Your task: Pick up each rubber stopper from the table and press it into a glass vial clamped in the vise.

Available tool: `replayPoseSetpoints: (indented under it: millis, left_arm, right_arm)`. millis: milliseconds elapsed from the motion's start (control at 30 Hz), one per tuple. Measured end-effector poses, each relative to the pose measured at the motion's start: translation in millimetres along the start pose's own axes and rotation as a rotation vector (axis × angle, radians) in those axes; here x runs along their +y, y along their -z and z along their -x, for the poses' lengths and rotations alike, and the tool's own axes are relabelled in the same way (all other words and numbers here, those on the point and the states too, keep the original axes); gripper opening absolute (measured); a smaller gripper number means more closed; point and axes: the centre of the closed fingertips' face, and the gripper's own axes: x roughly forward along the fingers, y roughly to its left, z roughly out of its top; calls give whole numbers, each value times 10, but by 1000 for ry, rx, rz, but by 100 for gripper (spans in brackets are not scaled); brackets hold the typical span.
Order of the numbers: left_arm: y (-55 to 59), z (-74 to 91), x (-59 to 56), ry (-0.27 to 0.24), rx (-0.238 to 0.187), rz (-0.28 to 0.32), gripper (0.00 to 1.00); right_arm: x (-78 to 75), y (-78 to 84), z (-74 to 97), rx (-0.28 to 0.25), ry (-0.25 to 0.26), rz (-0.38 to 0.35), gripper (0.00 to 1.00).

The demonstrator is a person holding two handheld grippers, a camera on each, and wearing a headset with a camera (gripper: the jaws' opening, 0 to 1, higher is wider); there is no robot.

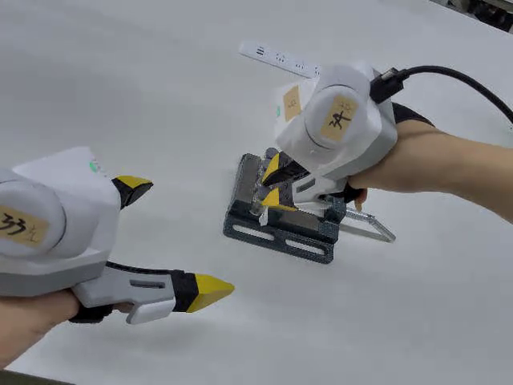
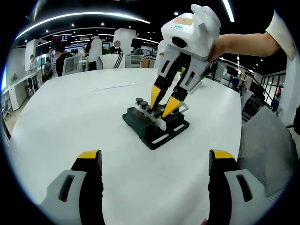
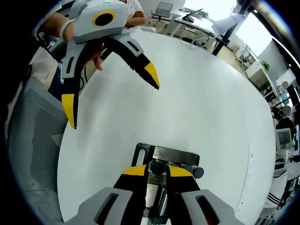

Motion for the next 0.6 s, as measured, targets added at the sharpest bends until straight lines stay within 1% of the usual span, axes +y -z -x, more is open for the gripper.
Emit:
replayPoseSetpoints:
  millis: [67,133,167,200,267,300,367,433,500,533,567,600]
  left_arm:
    - [8,-4,13,-1,1,-1,93]
    - [14,-9,26,-4,3,1,94]
    - [9,-8,23,-3,3,0,94]
    - [7,-8,26,-1,5,0,94]
    - [4,-9,40,0,8,-7,94]
    - [-2,-11,44,0,8,-8,94]
    - [-21,-15,55,0,7,-8,94]
    - [-45,-20,41,1,8,-12,94]
    - [-46,-21,47,0,8,-12,94]
    - [-42,-23,54,1,8,-10,94]
    - [-37,-24,60,1,8,-8,94]
    - [-32,-28,64,1,10,-9,94]
  right_arm:
    - [-14,3,29,-3,5,1,11]
    - [-54,23,74,-11,6,-21,11]
    - [-63,14,95,-27,2,-44,11]
    - [-41,-11,116,-53,-19,-92,10]
    - [-57,-14,167,-69,-43,-150,4]
    - [-66,2,175,-66,-49,-170,3]
    - [-67,32,178,-62,-75,-183,4]
    - [-65,32,170,-63,-80,-186,5]
    - [-57,23,161,-62,-82,-182,3]
    - [-68,12,143,-62,-89,-179,3]
    - [-61,-1,133,-64,-94,-179,3]
    - [-20,-15,136,-63,-103,-175,3]
